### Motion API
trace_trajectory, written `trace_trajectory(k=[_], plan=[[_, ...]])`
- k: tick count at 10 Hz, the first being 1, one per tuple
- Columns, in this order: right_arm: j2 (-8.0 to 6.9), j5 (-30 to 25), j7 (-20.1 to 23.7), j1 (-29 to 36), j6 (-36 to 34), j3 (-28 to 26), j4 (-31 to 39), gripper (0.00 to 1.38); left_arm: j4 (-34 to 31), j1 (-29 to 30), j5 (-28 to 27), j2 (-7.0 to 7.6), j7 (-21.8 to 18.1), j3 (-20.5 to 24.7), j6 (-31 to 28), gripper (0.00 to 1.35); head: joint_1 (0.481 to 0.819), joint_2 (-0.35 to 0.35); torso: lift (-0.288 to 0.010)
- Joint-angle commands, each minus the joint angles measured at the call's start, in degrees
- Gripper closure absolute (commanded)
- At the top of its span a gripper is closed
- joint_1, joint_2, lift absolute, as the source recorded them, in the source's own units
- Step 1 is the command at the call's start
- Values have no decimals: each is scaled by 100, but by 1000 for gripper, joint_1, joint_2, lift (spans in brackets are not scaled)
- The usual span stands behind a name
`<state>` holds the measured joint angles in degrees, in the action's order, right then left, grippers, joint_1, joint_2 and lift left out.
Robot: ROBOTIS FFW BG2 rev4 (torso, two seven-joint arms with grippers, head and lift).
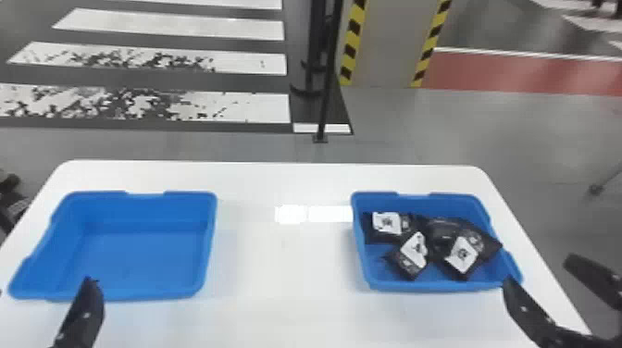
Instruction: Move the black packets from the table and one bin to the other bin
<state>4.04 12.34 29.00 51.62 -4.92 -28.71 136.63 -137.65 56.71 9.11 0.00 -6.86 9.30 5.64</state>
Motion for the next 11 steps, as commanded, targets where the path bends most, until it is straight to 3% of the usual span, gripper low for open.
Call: trace_trajectory(k=[1,11], plan=[[0,-11,0,-1,0,3,-2,205,19,-4,3,-15,0,-5,13,122,695,-118,-110],[0,-11,-61,41,-14,26,97,205,103,-32,14,-15,-44,7,153,122,695,-114,-110]])
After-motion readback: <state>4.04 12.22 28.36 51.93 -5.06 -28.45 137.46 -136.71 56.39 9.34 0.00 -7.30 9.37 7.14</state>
